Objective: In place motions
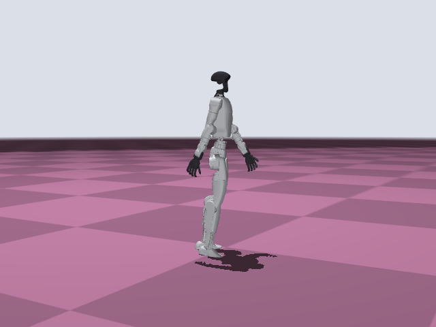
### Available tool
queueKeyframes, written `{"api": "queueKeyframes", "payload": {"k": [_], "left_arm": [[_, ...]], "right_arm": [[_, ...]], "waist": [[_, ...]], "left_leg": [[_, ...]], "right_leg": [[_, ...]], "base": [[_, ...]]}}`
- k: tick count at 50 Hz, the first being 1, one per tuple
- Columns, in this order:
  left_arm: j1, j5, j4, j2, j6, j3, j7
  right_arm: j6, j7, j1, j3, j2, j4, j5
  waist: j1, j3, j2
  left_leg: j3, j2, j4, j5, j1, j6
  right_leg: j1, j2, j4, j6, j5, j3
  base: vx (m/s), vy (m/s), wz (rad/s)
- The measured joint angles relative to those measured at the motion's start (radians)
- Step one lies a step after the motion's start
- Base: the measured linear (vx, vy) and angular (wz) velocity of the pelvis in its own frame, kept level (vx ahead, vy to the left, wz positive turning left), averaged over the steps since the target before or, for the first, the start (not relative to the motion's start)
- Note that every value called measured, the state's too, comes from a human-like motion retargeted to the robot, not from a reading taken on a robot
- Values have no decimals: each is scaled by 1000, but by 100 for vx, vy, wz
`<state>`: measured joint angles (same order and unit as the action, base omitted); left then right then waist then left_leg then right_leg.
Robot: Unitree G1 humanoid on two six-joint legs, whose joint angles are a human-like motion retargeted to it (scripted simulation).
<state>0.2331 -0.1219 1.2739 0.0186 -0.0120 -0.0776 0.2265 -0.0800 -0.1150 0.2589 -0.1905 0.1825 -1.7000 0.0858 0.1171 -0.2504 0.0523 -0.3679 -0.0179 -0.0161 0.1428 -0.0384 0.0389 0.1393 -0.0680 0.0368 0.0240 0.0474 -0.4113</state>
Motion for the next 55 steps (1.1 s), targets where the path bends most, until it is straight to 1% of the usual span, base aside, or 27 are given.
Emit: {"api": "queueKeyframes", "payload": {"k": [2, 4, 8, 12, 15, 16, 20, 23, 28, 32, 37, 40, 45, 48, 51, 55], "left_arm": [[-45, -17, 56, -3, 4, -7, -7], [-100, -36, 127, -11, 11, -33, -19], [-251, -57, 290, -39, 30, -118, -75], [-420, -24, 426, -83, 83, -204, -114], [-566, -29, 426, -117, 157, -246, -97], [-602, -43, 426, -128, 166, -258, -89], [-699, -100, 426, -162, 159, -302, -69], [-709, -88, 426, -165, 161, -316, -74], [-611, 5, 426, -142, 179, -296, -68], [-452, 64, 426, -116, 170, -205, -80], [-179, 20, 419, -108, 180, -61, -51], [-42, -6, 330, -91, 169, -23, -20], [112, 31, 153, -43, 112, -27, 16], [169, 91, 85, -20, 76, -25, 37], [195, 128, 42, -6, 60, -17, 59], [181, 109, 29, -3, 50, -2, 66]], "right_arm": [[-15, -5, -67, 52, -4, 0, -9], [-11, -24, -156, 109, -9, 0, -4], [54, -92, -364, 175, -37, 0, 29], [88, -164, -506, 212, -95, 148, 13], [108, -201, -578, 236, -130, 275, -21], [114, -208, -596, 242, -137, 311, -30], [141, -220, -646, 268, -150, 418, -49], [159, -215, -652, 284, -146, 442, -39], [180, -200, -607, 298, -138, 377, -9], [173, -180, -533, 302, -121, 237, 32], [144, -108, -364, 265, -85, 75, 93], [131, -65, -252, 198, -62, 0, 122], [76, -14, -33, 85, -28, 0, 134], [48, 12, 61, 24, -11, 0, 100], [23, 32, 114, -22, 2, 0, 47], [18, 39, 118, -51, 3, 0, -22]], "waist": [[-20, 6, 0], [-37, 15, 0], [-63, 17, 0], [-67, 20, 4], [-61, 25, 2], [-60, 26, 1], [-61, 37, -7], [-60, 47, -13], [-55, 51, -27], [-50, 46, -34], [-47, 45, -38], [-39, 48, -40], [-25, 46, -39], [-21, 44, -36], [-21, 42, -29], [-27, 45, -21]], "left_leg": [[-6, 3, -4, 1, 12, 0], [-18, 6, -10, 2, 29, 1], [-41, 10, -20, 5, 51, 5], [-52, 10, -24, 6, 58, 9], [-48, 7, -21, 5, 52, 12], [-44, 6, -19, 5, 49, 13], [-35, 3, -15, 1, 40, 15], [-28, 2, -13, 0, 40, 15], [-18, 4, -11, -4, 35, 13], [-16, 4, -10, -5, 31, 10], [-8, -1, -4, -7, 27, 4], [-1, -5, 1, -8, 21, 2], [-1, -10, 7, -7, 11, 1], [-9, -12, 8, -6, 10, 1], [-18, -14, 9, -4, 7, 2], [-22, -14, 11, -3, 4, 2]], "right_leg": [[-2, -1, 2, -2, 2, 6], [-4, -1, 4, -4, 6, 18], [0, -4, 11, -8, 11, 42], [8, -4, 17, -8, 10, 54], [14, -10, 24, -4, 9, 52], [17, -12, 26, -3, 8, 49], [18, -16, 30, -2, 7, 42], [12, -17, 28, -2, 9, 36], [9, -20, 27, -3, 8, 26], [6, -18, 24, -3, 9, 23], [-7, -9, 11, -5, 12, 12], [-13, -7, 7, -6, 11, 3], [-12, -3, 3, -11, 11, 4], [-9, -1, 1, -13, 12, 11], [-3, 0, 2, -15, 14, 19], [2, -2, 3, -16, 14, 23]], "base": [[3, 9, -12], [2, 10, -26], [3, 8, -27], [0, 1, -5], [0, 0, 0], [0, 0, 0], [-4, -3, 9], [-2, -6, 11], [1, -6, 10], [5, -6, 3], [5, -6, 8], [1, -6, 10], [1, -4, 0], [0, 0, 0], [0, 0, 0], [0, 0, 0]]}}
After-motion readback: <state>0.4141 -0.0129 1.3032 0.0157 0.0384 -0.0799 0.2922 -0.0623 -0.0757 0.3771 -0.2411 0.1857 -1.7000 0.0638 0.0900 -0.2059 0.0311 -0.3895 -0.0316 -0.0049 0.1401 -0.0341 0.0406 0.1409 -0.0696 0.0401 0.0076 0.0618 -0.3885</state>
